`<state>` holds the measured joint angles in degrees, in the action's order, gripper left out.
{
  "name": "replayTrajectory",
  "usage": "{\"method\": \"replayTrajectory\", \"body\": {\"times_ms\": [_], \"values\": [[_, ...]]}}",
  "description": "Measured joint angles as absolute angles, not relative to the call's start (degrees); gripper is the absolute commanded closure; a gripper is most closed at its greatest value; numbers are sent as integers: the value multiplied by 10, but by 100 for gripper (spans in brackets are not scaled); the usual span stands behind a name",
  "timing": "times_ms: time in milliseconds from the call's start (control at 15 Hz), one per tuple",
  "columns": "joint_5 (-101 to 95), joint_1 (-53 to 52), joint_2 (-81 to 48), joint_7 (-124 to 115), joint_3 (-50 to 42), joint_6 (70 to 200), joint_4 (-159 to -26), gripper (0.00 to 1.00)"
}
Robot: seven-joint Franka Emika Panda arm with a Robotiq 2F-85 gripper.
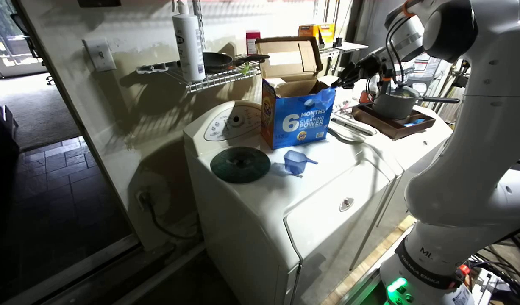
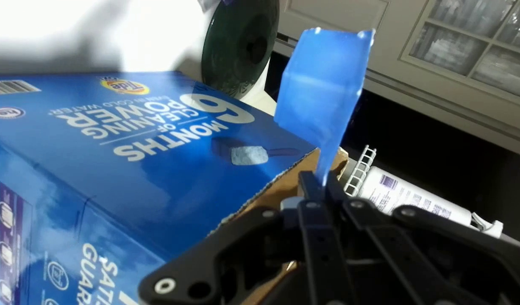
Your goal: Pick up the object and place it in the box
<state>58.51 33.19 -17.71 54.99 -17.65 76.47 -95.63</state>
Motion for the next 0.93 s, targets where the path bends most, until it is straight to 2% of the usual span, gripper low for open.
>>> {"method": "replayTrajectory", "body": {"times_ms": [933], "values": [[574, 329, -198, 585, -188, 781, -1025, 98]]}}
